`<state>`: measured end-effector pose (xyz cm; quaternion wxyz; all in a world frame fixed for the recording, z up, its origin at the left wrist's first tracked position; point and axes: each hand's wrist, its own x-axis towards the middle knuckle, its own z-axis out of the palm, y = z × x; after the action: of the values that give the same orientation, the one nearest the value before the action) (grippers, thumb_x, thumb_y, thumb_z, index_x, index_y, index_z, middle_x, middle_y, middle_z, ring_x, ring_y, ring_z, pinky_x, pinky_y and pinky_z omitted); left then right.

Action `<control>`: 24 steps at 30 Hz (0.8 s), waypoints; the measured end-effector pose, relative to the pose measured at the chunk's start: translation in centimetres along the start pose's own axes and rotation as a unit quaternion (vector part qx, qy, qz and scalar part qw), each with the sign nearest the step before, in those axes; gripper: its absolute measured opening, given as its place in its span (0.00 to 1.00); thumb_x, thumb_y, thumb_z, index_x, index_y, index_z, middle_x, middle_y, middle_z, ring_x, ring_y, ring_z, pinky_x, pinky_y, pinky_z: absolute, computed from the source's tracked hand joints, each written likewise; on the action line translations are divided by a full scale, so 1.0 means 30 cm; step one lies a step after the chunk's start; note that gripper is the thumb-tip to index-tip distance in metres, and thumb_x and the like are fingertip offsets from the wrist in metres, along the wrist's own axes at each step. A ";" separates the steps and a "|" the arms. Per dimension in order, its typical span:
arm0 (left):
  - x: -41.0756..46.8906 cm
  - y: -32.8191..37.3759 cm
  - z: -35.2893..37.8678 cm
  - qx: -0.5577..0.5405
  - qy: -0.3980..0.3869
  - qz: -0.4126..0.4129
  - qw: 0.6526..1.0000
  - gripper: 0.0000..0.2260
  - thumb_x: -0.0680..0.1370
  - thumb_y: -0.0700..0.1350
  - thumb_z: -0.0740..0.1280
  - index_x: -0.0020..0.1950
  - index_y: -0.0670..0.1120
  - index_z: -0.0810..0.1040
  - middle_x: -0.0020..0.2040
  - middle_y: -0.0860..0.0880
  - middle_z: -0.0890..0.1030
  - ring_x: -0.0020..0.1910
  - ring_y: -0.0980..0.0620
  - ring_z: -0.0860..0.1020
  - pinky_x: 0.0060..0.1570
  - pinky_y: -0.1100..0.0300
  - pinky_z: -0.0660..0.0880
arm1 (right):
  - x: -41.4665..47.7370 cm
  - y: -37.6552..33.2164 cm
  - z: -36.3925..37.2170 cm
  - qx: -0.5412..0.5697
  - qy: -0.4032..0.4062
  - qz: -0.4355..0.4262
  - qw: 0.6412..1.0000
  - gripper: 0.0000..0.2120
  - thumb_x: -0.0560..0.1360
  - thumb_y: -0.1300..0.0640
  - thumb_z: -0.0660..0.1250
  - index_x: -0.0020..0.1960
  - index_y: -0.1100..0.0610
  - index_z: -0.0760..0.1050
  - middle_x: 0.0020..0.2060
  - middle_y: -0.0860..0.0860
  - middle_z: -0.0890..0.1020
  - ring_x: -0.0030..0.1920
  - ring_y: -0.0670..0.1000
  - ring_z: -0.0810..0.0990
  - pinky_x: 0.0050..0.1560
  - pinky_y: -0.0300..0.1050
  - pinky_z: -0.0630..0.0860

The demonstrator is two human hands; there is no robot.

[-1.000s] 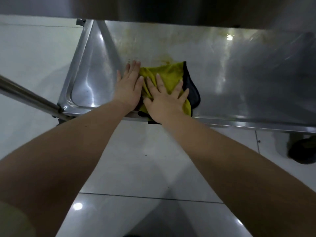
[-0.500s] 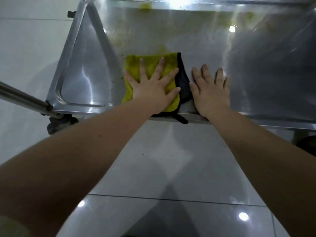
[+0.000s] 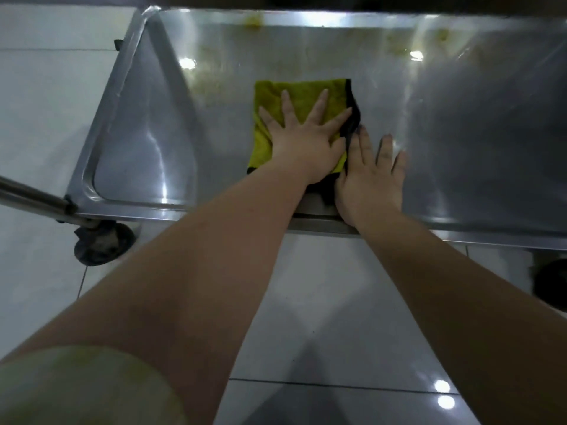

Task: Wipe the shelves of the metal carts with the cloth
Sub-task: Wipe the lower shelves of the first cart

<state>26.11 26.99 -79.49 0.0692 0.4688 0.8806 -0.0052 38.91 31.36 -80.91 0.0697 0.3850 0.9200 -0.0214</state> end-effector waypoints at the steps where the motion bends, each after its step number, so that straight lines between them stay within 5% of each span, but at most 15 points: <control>1: 0.019 0.015 -0.001 0.001 -0.003 0.021 1.000 0.25 0.77 0.66 0.43 0.75 0.70 0.46 0.80 0.56 0.42 0.74 0.29 0.37 0.61 0.21 0.35 | 0.002 0.006 0.000 0.009 0.005 0.002 1.000 0.30 0.82 0.46 0.45 0.79 0.53 0.38 0.79 0.48 0.42 0.78 0.61 0.40 0.75 0.63 0.39; 6: 0.046 -0.075 0.005 0.001 0.012 0.039 0.999 0.27 0.74 0.71 0.43 0.74 0.72 0.48 0.80 0.58 0.43 0.77 0.35 0.39 0.62 0.23 0.35 | 0.014 0.023 0.001 0.043 0.020 -0.008 0.999 0.29 0.82 0.43 0.44 0.80 0.51 0.42 0.79 0.46 0.44 0.78 0.59 0.41 0.76 0.60 0.39; 13: 0.043 -0.376 -0.007 -0.007 -0.004 -0.093 0.996 0.30 0.70 0.76 0.41 0.72 0.73 0.45 0.79 0.60 0.41 0.77 0.38 0.39 0.64 0.25 0.38 | 0.020 0.017 -0.005 0.041 0.007 -0.003 0.999 0.31 0.81 0.40 0.42 0.80 0.49 0.40 0.79 0.45 0.43 0.78 0.60 0.40 0.75 0.62 0.36; 24: 0.013 -0.391 0.009 0.007 0.018 -0.070 0.997 0.29 0.71 0.76 0.40 0.72 0.74 0.44 0.79 0.60 0.42 0.77 0.38 0.39 0.66 0.25 0.39 | 0.172 0.047 -0.024 0.010 0.005 -0.026 1.000 0.31 0.77 0.32 0.38 0.77 0.38 0.37 0.79 0.43 0.42 0.76 0.69 0.38 0.69 0.73 0.35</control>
<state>16.23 20.72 -80.47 0.0497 0.4062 0.9124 -0.0083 36.25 36.07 -80.91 0.0612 0.3616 0.9298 -0.0303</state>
